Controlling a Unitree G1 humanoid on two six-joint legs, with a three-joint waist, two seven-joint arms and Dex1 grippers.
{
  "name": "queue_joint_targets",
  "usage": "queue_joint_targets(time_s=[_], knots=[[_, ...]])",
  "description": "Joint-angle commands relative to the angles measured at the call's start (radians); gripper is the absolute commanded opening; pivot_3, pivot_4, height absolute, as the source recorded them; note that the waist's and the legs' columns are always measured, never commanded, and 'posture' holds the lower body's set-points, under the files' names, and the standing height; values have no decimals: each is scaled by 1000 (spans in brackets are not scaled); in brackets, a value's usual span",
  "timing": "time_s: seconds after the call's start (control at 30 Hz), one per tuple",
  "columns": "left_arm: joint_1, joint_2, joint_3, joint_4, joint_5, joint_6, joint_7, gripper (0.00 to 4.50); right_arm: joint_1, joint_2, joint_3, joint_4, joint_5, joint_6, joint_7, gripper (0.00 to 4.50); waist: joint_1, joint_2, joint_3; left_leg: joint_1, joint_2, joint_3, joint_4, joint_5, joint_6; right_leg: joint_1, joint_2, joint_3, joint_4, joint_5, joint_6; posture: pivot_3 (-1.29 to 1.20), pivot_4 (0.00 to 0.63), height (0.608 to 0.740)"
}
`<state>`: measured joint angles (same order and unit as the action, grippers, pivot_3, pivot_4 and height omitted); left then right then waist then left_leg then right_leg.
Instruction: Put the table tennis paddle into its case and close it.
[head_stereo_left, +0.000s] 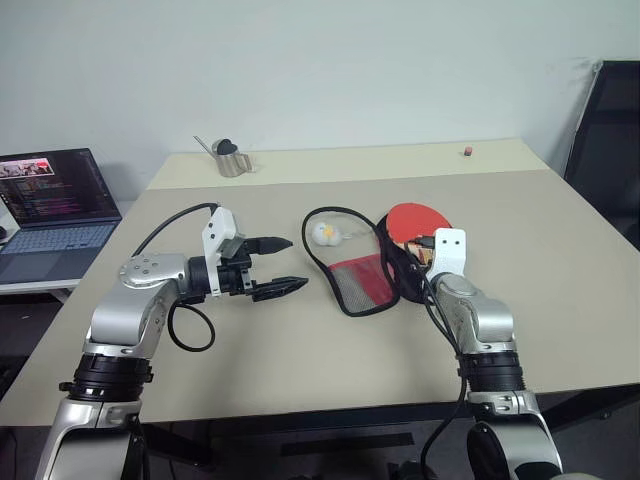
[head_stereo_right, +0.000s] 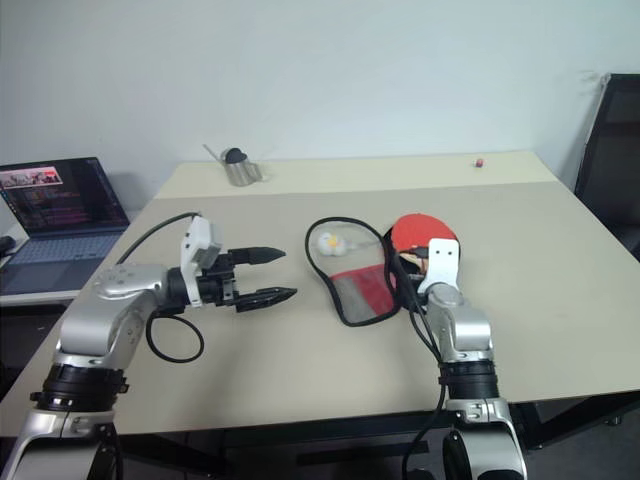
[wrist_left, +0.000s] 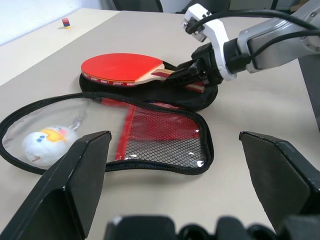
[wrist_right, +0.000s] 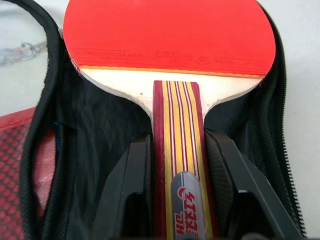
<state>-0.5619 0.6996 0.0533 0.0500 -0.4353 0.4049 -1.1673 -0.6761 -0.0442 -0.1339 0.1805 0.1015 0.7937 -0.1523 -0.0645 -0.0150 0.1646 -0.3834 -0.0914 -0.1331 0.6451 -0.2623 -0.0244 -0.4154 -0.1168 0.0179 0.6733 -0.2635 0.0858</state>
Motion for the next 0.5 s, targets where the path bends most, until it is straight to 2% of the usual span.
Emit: queue_joint_targets(time_s=[0.03,0.2,0.5], knots=[[-3,16,23,-32,-14,-6,4,4500,-45,-9,5,-5,-6,-51,12,1150,0,0,0,0,0,0,0,0,0,0,0,0,0,0,0,0,150,740],[-3,14,22,-31,-13,-8,3,4500,-43,-5,11,1,-7,-38,23,1150,-1,0,0,0,0,0,0,0,0,0,0,0,0,0,0,0,150,740],[-4,10,21,-28,-12,-11,6,4500,-6,4,25,-53,-6,1,34,4242,-1,0,0,0,0,0,0,0,0,0,0,0,0,0,0,0,150,740]])
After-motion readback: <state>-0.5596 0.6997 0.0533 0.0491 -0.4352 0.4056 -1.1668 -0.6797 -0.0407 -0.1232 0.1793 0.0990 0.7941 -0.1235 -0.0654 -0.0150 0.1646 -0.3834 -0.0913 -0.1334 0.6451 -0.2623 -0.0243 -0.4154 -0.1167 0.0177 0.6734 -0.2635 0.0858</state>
